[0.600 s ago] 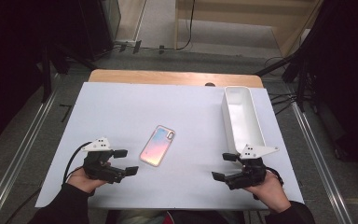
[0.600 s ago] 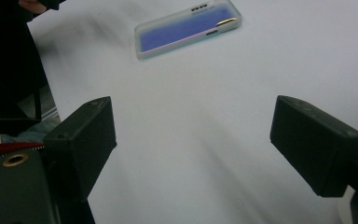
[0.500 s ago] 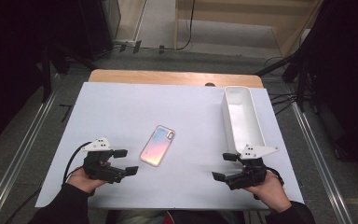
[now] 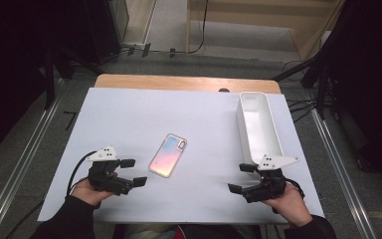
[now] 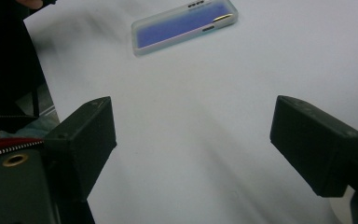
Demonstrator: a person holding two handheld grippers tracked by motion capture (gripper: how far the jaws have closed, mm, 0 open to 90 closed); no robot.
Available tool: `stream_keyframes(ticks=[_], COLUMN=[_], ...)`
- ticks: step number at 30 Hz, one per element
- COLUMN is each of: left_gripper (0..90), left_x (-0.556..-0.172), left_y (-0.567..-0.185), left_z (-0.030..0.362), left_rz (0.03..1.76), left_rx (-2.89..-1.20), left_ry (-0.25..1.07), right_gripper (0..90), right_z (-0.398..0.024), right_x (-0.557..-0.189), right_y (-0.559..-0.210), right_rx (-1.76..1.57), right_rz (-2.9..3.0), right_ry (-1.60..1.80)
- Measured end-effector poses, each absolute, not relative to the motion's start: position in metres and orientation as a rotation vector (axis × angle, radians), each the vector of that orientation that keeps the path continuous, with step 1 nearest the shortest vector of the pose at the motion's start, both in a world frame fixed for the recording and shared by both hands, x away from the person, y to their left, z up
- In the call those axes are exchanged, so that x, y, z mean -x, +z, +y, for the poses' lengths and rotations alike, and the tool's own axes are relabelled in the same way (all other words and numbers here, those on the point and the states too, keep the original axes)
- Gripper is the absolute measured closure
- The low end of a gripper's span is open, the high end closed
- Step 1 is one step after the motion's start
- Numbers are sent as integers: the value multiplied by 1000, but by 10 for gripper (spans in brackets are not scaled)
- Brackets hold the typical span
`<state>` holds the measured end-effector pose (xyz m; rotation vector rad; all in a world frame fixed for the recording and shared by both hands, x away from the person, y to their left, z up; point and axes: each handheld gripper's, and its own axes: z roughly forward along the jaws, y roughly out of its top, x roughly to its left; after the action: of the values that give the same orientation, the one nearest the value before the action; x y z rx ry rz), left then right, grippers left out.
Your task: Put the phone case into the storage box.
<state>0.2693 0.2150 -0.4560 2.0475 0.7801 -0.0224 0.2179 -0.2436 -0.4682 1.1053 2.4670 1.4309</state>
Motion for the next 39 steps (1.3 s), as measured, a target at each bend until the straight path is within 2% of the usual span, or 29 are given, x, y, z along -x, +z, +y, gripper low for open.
stream_keyframes(ticks=[39], left_gripper=[139], left_x=[-272], left_y=[-455], left_z=[213], left_rz=[839], left_rx=[-2037], left_ry=[-5], right_gripper=[130], right_z=[-243], right_x=[-218], right_y=[-469], right_rx=[-1103], right_rz=[2476], right_ry=[1420])
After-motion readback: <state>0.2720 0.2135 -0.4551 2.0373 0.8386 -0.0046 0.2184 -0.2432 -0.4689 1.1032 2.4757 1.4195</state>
